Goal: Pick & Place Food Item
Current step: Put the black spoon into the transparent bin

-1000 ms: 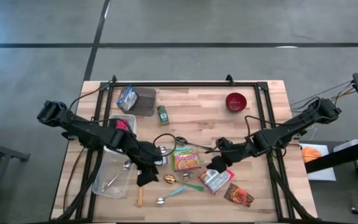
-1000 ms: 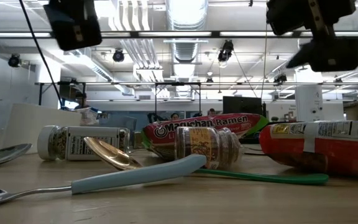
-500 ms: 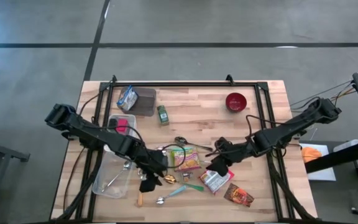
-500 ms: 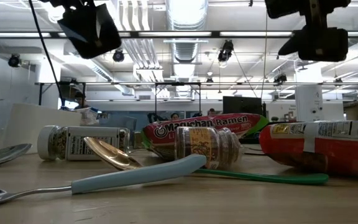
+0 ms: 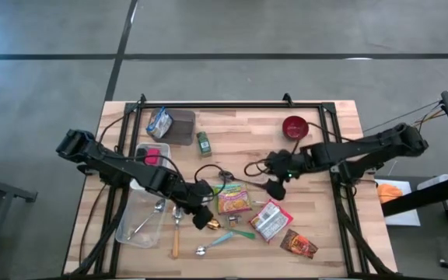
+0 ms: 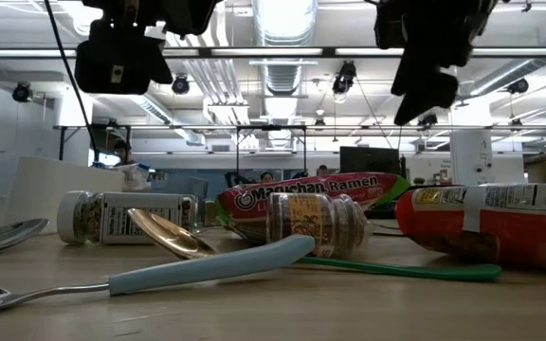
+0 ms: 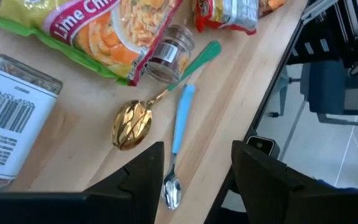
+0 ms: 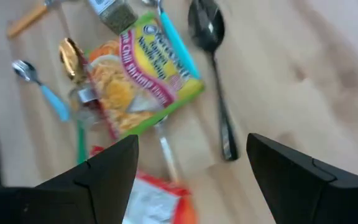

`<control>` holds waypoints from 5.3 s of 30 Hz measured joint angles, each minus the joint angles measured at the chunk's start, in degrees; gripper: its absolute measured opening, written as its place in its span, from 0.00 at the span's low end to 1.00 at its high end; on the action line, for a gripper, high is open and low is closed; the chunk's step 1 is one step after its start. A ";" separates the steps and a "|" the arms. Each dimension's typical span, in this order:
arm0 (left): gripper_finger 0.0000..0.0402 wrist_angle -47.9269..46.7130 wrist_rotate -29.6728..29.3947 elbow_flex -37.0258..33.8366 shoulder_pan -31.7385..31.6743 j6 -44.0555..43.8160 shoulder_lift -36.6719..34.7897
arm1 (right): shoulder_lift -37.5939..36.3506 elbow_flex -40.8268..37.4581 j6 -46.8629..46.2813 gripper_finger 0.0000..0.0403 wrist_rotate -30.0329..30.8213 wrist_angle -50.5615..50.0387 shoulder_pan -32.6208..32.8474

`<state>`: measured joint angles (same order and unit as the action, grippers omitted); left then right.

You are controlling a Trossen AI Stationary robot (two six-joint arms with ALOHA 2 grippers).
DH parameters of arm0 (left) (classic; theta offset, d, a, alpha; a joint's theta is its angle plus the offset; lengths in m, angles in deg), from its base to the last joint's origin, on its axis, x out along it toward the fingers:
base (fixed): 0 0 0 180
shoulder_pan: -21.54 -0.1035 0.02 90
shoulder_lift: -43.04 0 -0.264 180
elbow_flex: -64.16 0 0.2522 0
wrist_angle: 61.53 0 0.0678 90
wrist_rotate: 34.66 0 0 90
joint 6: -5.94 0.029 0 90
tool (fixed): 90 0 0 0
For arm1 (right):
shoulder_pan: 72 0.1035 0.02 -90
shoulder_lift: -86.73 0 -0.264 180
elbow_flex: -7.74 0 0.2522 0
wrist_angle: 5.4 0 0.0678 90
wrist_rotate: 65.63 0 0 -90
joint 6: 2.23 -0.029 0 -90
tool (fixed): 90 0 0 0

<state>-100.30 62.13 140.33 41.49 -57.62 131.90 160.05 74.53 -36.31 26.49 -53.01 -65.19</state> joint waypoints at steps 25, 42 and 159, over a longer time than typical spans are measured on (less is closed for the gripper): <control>0.47 -6.92 4.18 -0.07 -0.17 11.26 -3.68 | 29.03 14.21 16.85 0.38 -3.76 -3.84 -5.16; 0.47 -10.52 4.19 -0.09 -0.15 12.80 -4.81 | 44.48 25.70 25.00 0.68 -2.56 -13.66 -4.96; 0.54 39.57 -31.16 -0.07 -1.99 30.62 -8.04 | 12.41 28.14 2.48 0.02 1.20 19.43 7.38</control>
<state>-60.73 30.98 140.27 39.50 -27.00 123.86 172.47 102.68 -33.84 27.68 -33.57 -57.81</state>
